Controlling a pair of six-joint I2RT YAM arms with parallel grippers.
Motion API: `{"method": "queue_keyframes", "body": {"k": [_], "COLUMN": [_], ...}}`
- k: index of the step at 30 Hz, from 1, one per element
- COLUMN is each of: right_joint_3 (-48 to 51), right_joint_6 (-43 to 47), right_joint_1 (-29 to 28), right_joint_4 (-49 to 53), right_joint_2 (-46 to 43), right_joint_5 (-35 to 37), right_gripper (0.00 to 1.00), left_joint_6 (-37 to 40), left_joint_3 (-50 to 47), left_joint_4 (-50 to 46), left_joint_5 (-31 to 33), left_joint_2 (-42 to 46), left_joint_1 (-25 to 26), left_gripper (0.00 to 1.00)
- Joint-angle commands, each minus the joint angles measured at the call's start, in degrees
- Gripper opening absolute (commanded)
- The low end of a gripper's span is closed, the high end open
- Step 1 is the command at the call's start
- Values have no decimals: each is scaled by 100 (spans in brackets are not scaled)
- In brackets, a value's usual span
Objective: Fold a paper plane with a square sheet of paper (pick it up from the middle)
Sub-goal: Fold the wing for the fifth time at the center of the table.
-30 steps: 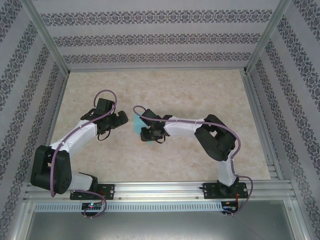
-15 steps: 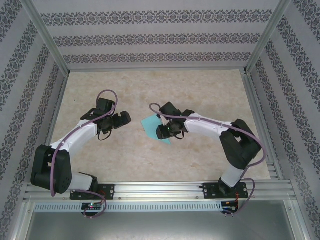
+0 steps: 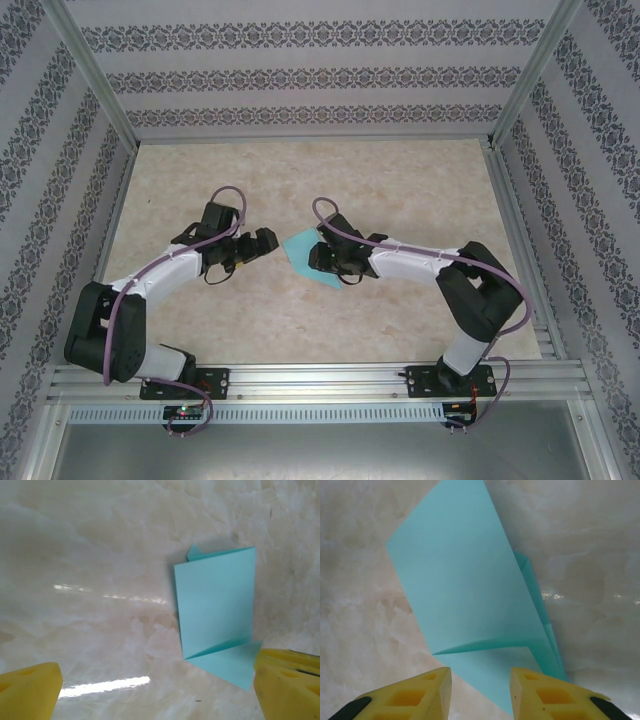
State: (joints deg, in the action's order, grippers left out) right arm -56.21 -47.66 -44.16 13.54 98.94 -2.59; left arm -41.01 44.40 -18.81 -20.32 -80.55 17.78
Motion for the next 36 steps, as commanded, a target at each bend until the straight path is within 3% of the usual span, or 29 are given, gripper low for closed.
{"method": "queue_keyframes", "body": {"k": [1, 15, 29, 36], "right_joint_3": [-151, 699, 1445, 1560], "right_joint_6": [-156, -454, -673, -660], "right_joint_1": [-18, 503, 1011, 1090], "right_joint_4": [-275, -1170, -1960, -2083], "right_joint_2": [273, 529, 570, 605], "right_joint_5": [38, -731, -1389, -1471], "right_gripper": [36, 36, 34, 30], "left_joint_6": [-279, -923, -1491, -1521], "left_joint_3": [-139, -176, -48, 133], "left_joint_4": [542, 988, 1724, 1668], "left_joint_5": [-266, -570, -703, -653], "left_joint_2": [-82, -488, -1235, -1503], "left_joint_1": [166, 725, 1112, 1138], "left_gripper": [97, 91, 62, 56]}}
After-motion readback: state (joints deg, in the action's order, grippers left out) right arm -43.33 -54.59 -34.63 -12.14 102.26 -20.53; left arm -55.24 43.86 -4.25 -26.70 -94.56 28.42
